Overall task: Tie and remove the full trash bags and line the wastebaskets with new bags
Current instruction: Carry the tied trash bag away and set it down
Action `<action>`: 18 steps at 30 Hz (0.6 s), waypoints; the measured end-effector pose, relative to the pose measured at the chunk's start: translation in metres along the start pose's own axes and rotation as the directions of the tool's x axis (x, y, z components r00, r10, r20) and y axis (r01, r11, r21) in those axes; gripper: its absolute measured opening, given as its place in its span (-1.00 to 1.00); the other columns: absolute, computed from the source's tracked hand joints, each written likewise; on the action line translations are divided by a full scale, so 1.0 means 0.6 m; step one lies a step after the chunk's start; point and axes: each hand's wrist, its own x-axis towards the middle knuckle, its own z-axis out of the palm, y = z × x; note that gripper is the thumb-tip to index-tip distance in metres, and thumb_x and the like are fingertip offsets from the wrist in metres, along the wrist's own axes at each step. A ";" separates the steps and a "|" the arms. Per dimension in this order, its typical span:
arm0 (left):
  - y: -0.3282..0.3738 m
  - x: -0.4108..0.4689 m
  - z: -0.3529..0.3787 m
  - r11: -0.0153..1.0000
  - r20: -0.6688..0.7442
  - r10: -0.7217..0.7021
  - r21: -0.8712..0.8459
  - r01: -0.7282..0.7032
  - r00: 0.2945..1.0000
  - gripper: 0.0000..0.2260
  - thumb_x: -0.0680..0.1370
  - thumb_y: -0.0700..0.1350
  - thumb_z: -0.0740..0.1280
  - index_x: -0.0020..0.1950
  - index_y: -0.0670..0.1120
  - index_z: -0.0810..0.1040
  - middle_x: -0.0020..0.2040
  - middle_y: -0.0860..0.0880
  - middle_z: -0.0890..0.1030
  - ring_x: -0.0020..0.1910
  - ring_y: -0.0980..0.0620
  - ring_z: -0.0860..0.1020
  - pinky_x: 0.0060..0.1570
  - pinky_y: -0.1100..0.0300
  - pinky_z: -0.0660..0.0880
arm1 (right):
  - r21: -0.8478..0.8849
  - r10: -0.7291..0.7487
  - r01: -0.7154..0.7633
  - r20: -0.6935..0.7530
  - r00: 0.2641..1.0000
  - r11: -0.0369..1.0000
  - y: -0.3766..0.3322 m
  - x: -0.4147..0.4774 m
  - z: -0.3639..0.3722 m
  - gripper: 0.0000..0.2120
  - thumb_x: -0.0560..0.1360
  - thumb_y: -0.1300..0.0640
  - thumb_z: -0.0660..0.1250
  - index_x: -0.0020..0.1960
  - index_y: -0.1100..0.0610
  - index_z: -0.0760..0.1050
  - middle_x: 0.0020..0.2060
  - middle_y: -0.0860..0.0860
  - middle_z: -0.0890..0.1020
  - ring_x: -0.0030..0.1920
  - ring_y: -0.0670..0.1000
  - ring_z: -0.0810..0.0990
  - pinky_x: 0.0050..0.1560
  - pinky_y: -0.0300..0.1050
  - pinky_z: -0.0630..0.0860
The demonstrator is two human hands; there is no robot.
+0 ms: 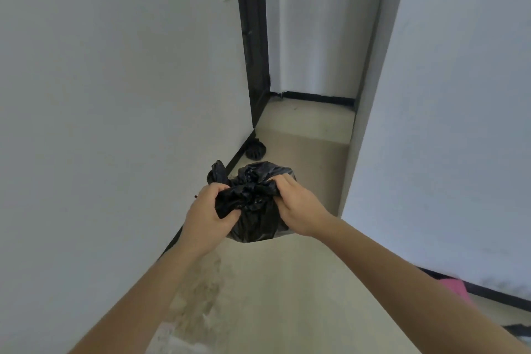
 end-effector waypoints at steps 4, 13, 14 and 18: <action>-0.091 0.208 0.017 1.000 -0.049 -0.028 -0.015 0.028 0.998 -0.68 0.45 -0.13 0.47 0.13 0.08 0.49 0.07 0.10 0.55 0.05 0.15 0.52 0.04 0.27 0.39 | -0.003 -0.022 0.022 0.037 0.999 1.000 0.085 0.213 0.035 -0.75 0.63 0.18 0.12 0.30 0.11 0.36 0.17 0.06 0.47 0.14 0.12 0.49 0.13 0.12 0.49; -0.213 0.709 0.059 1.000 0.041 -0.001 -0.019 0.002 0.999 -0.69 0.44 -0.12 0.47 0.10 0.09 0.46 0.07 0.06 0.54 0.06 0.12 0.52 0.11 0.10 0.49 | 0.081 0.050 -0.054 0.054 0.997 0.995 0.311 0.665 0.066 -0.73 0.58 0.25 0.18 0.28 0.13 0.40 0.16 0.08 0.48 0.17 0.12 0.50 0.18 0.14 0.49; -0.214 0.762 0.069 1.000 0.061 -0.003 -0.026 0.004 0.998 -0.69 0.44 -0.11 0.46 0.11 0.08 0.47 0.08 0.05 0.54 0.07 0.11 0.53 0.12 0.08 0.49 | 0.094 0.063 -0.067 0.044 0.997 0.993 0.337 0.703 0.060 -0.73 0.58 0.25 0.19 0.27 0.13 0.41 0.16 0.09 0.49 0.17 0.12 0.51 0.18 0.14 0.49; -0.229 0.956 0.130 0.999 0.148 -0.007 -0.048 0.014 0.989 -0.69 0.42 -0.04 0.43 0.13 0.07 0.46 0.09 0.05 0.53 0.08 0.13 0.53 0.13 0.10 0.50 | 0.110 0.119 -0.119 -0.002 0.993 0.987 0.462 0.842 0.047 -0.72 0.58 0.25 0.21 0.28 0.15 0.42 0.15 0.09 0.50 0.18 0.11 0.52 0.18 0.10 0.50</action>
